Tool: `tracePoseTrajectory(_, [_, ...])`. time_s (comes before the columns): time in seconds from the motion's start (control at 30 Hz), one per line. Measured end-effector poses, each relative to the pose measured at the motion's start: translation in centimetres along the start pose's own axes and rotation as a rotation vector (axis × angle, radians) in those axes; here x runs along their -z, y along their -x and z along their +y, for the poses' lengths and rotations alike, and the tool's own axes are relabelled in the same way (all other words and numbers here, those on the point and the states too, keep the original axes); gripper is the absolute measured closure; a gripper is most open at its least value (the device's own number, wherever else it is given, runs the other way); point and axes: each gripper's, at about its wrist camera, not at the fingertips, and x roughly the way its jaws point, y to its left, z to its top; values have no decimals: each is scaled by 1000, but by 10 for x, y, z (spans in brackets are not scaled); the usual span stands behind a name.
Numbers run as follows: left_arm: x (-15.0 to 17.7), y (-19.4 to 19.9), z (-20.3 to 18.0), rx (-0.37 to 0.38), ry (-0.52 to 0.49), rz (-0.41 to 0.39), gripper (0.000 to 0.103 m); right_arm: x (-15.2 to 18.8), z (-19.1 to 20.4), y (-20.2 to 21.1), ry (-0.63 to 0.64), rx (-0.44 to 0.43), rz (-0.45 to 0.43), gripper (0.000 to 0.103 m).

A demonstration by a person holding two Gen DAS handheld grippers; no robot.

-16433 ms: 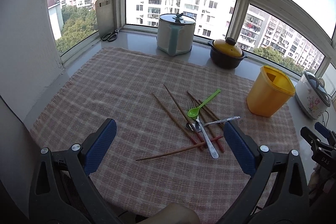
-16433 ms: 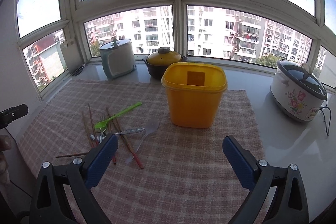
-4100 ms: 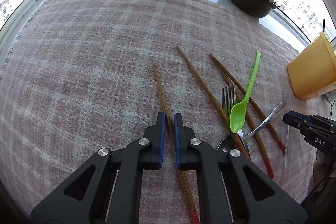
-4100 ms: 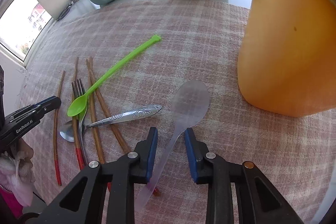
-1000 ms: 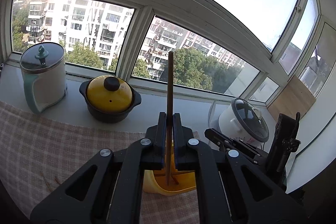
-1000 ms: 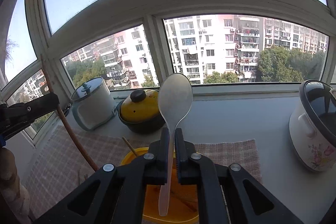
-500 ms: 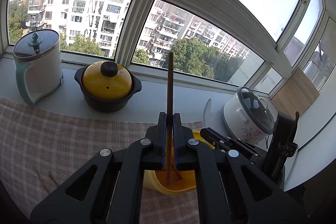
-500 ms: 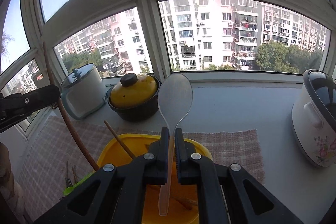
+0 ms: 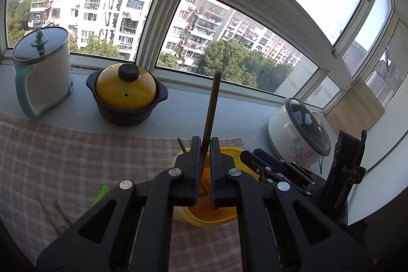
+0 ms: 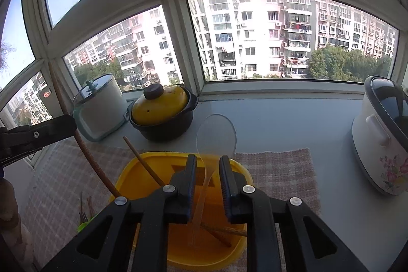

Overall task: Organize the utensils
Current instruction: 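Open both tools to drop the clear spoon and chopstick into the bin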

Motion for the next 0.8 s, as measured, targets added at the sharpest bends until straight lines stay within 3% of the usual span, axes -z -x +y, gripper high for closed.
tracePoseTrajectory(0.17, [3,4,1,-6,-2,1,86,4,-1,8,-5,4,-15,67])
tracePoseTrajectory(0.27, [5,8,2,-8,-4,2,86,7,-1,12,-7,6,-21,57])
tracePoseTrajectory(0.67, [17,35,20,-19,22,-5,86,17,5,35,-11,26,-53,37])
tracePoseTrajectory(0.8, [25,52,36,-44,39,-53,86,20,9,45,-21,11,-68,29])
